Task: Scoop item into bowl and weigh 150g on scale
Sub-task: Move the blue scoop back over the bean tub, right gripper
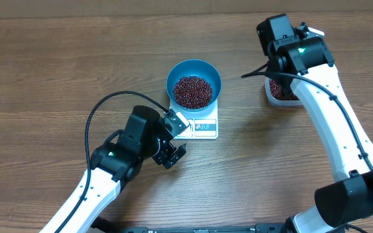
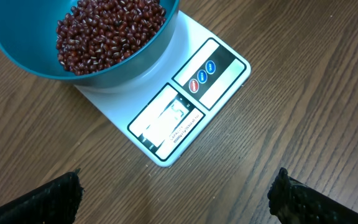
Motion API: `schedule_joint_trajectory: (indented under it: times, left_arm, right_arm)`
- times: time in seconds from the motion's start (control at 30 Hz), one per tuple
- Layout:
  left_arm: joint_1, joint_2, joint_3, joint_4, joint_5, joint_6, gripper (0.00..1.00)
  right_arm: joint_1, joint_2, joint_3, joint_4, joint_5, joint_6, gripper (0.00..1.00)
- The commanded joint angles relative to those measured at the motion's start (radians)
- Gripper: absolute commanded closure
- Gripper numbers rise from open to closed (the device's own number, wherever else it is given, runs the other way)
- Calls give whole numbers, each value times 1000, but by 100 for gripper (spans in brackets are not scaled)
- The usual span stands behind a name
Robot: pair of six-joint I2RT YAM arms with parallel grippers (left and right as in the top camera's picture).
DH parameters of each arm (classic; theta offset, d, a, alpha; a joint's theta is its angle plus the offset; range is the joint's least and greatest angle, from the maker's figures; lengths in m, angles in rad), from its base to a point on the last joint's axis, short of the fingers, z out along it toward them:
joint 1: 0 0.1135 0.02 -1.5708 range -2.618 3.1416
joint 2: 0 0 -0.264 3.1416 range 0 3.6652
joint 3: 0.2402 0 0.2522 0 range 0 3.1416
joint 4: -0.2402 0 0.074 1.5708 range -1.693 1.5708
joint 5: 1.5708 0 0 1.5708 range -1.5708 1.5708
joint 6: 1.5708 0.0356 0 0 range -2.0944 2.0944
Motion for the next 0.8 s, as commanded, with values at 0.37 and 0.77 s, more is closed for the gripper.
schedule_joint_trajectory:
  times: [0.37, 0.77]
  left_arm:
    - [5, -10, -6, 4, 15, 15, 1]
    - [5, -10, -6, 3, 15, 15, 0]
  right_arm:
    - [-79, -19, -176, 169, -96, -114, 96]
    - [-80, 35, -192, 262, -112, -159, 96]
